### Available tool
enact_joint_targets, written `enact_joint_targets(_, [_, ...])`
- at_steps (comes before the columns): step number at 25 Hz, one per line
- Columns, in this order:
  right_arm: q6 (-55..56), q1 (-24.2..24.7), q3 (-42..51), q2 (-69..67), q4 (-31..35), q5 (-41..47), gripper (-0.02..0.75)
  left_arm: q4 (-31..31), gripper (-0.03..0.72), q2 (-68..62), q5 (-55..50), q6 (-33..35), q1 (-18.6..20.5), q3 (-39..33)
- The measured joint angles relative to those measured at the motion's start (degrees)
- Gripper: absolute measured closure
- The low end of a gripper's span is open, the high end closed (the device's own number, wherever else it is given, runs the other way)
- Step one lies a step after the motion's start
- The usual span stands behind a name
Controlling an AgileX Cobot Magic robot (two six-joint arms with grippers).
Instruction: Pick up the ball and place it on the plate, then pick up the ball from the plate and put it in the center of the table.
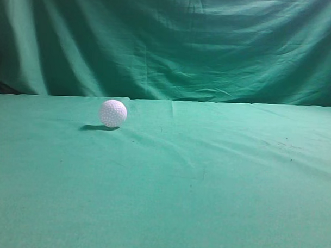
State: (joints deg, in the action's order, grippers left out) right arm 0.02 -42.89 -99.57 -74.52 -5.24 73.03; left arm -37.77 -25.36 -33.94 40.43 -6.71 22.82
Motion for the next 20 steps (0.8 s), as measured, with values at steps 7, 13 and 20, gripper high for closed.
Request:
enact_joint_targets(7, [1.2,0.0,25.7,17.8,-0.1,-4.1,0.687,4.8,0.688,0.0,-1.1,0.0,0.0,0.0])
enact_joint_targets(13, [4.4,0.0,46.9,30.7,-0.1,-15.8,0.687,8.9,0.688,0.0,-1.9,-1.7,0.0,0.0])
enact_joint_targets(20, [7.4,0.0,65.7,41.8,1.8,-27.9,0.687,14.2,0.688,0.0,-2.6,-9.9,0.0,-0.1])
